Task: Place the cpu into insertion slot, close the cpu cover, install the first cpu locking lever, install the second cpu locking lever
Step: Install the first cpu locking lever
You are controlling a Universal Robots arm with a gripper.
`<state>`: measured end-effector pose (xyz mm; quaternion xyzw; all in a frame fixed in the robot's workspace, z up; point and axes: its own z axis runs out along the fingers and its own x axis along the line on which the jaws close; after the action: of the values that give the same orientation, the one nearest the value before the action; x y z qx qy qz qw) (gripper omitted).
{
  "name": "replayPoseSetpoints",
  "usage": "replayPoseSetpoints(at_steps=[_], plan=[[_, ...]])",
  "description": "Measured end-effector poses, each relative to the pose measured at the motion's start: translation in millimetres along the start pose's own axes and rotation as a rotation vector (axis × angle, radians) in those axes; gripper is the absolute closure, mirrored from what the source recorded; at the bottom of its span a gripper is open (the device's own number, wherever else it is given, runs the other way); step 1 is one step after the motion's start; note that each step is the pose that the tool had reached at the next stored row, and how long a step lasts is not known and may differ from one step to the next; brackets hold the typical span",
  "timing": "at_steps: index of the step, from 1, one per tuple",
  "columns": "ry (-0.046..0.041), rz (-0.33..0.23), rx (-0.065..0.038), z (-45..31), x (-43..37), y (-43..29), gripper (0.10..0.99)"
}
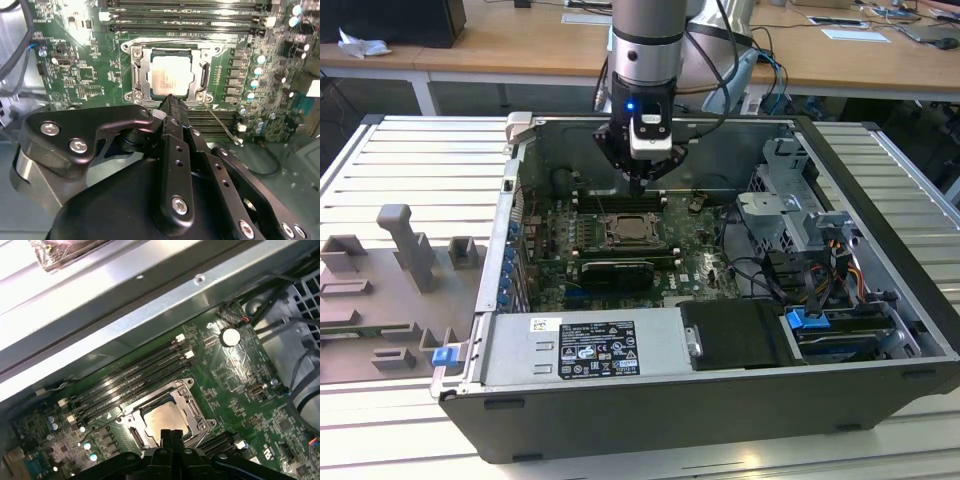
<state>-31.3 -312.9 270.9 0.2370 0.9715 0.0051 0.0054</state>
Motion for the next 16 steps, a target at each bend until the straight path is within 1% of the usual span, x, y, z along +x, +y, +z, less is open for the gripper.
replayPoseSetpoints(at_steps=[2, 4, 6, 7, 11, 12, 15, 16], plan=[[0.0009, -0.07, -0.001, 0.0, 0.0, 0.0, 0.98], [0.0014, -0.107, -0.001, 0.0, 0.0, 0.0, 0.98], [0.0023, -0.187, -0.001, 0.1, 0.0, 0.0, 0.98], [0.0027, -0.216, -0.002, 0.1, 0.0, 0.0, 0.98], [0.0036, -0.291, -0.002, 0.1, 0.0, 0.0, 0.98], [0.0041, -0.326, -0.003, 0.1, 0.0, 0.0, 0.98], [0.0049, -0.397, -0.003, 0.1, 0.0, 0.0, 0.98], [0.0052, -0.412, -0.003, 0.1, 0.0, 0.0, 0.98]])
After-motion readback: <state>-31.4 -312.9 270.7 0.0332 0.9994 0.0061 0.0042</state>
